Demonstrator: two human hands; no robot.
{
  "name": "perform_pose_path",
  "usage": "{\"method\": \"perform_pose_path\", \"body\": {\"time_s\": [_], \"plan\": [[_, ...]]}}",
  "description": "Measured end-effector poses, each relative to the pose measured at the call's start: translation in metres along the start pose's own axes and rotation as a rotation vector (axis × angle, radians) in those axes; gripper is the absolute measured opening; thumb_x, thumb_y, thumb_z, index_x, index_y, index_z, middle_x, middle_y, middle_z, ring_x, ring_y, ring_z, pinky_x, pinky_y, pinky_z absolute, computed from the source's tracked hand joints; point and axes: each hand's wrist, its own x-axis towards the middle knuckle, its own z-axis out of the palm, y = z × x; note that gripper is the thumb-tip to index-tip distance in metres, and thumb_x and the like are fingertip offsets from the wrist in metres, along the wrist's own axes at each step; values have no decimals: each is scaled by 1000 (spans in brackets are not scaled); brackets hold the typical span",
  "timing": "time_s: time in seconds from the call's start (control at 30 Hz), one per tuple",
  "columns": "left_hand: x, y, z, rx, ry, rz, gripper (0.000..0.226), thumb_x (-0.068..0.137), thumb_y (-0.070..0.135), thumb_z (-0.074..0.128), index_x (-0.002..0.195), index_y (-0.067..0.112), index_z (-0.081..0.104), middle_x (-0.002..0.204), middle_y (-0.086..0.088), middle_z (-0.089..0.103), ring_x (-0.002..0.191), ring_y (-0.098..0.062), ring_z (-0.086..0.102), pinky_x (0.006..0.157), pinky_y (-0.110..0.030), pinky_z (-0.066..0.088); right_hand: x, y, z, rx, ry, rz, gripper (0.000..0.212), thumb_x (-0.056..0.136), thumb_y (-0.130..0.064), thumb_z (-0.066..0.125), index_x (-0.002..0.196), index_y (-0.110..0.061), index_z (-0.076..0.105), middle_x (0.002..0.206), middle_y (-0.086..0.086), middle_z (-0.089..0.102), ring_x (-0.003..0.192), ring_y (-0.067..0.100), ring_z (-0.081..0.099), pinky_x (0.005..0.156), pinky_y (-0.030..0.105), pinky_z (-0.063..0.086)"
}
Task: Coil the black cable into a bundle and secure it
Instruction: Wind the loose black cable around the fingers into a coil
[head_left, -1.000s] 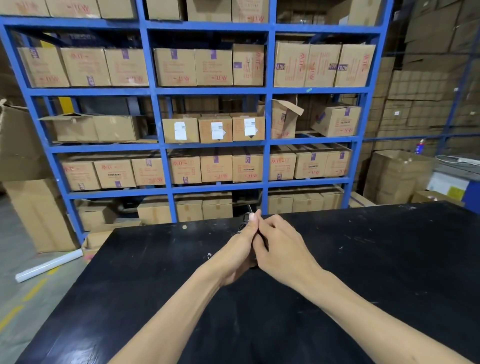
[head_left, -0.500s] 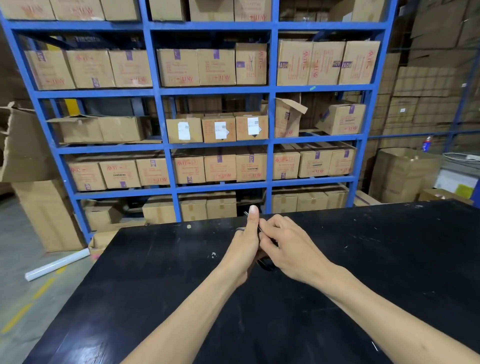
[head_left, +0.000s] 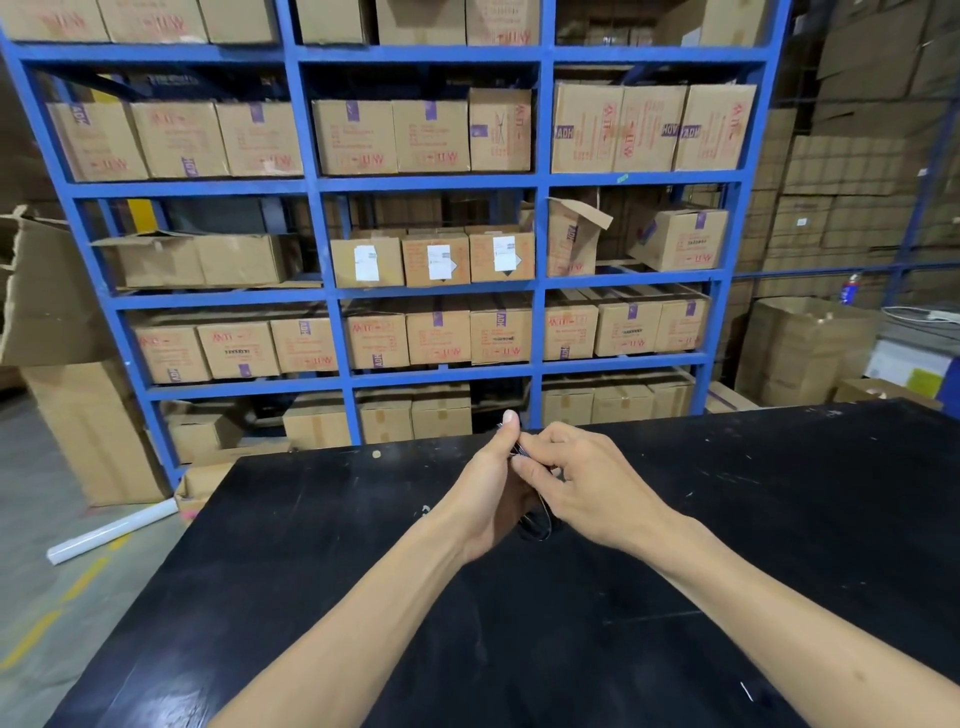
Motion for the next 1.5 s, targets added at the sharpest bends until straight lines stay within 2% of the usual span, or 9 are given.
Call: {"method": "perform_pose_path", "body": {"time_s": [0.17, 0.3, 0.4, 0.53, 0.87, 1.13, 1.23, 1.4, 1.5], "plan": [[-8, 4, 7, -165, -15, -39, 77, 95, 67, 41, 132, 3, 60, 123, -17, 71, 116, -26, 67, 104, -37, 50, 4, -1, 4, 107, 105, 114, 27, 102, -28, 57, 122, -24, 74, 91, -3, 67, 87, 12, 65, 80, 37, 57], [-29, 20, -1, 288, 47, 31, 61, 98, 55, 48, 115, 1, 70, 104, -18, 77, 100, -30, 74, 99, -49, 54, 6, 12, -13, 173, 131, 221, 29, 102, -28, 57, 126, -27, 73, 98, -3, 72, 97, 11, 66, 88, 30, 53], [-32, 24, -13, 767, 346, 453, 31, 96, 41, 61, 96, 14, 77, 80, -3, 78, 76, -16, 74, 81, -42, 61, 8, 22, -19, 272, 64, 279, 30, 102, -30, 58, 128, -25, 72, 106, -3, 74, 101, 15, 69, 94, 38, 56], [-5, 21, -37, 1420, 302, 1046, 52, 95, 37, 60, 144, 18, 54, 135, -7, 57, 123, -20, 55, 103, -32, 46, 15, 22, -17, 378, 28, 263, 29, 99, -31, 62, 124, -25, 74, 110, -6, 79, 107, 16, 73, 100, 45, 55], [30, -7, -27, 1536, 255, 994, 46, 86, -8, 60, 132, -6, 56, 106, -22, 66, 92, -36, 65, 79, -46, 59, 15, 24, -17, 391, -40, 329, 27, 105, -28, 52, 121, -26, 73, 102, 8, 78, 91, 11, 70, 87, 41, 62], [34, -14, -11, 1573, 175, 882, 38, 92, -2, 56, 130, -4, 58, 92, -19, 62, 80, -34, 59, 70, -44, 53, -5, 29, -9, -150, -181, 272, 61, 105, -33, 50, 158, -11, 30, 136, 7, 54, 119, 20, 55, 92, 28, 42], [35, -15, -11, 1616, 68, 850, 35, 100, 9, 50, 134, 1, 54, 100, -15, 61, 85, -28, 59, 75, -37, 51, -10, 42, -8, -300, -171, 236, 45, 108, -25, 41, 151, -12, 43, 126, 9, 62, 112, 24, 61, 89, 32, 47], [31, -19, -16, 1574, -40, 800, 35, 103, 13, 47, 136, 5, 54, 102, -11, 60, 83, -23, 60, 76, -34, 51, -20, 56, -9, 13, -132, 251, 41, 106, -10, 48, 145, -20, 55, 101, 0, 66, 77, 1, 53, 70, 10, 40], [24, -23, -1, 1208, 48, 614, 32, 103, 12, 47, 131, 13, 62, 89, -2, 63, 73, -12, 62, 72, -23, 51, -24, 71, -1, 364, 14, 338, 35, 106, -13, 49, 133, -26, 66, 80, -5, 64, 65, 11, 51, 63, 27, 45]]}}
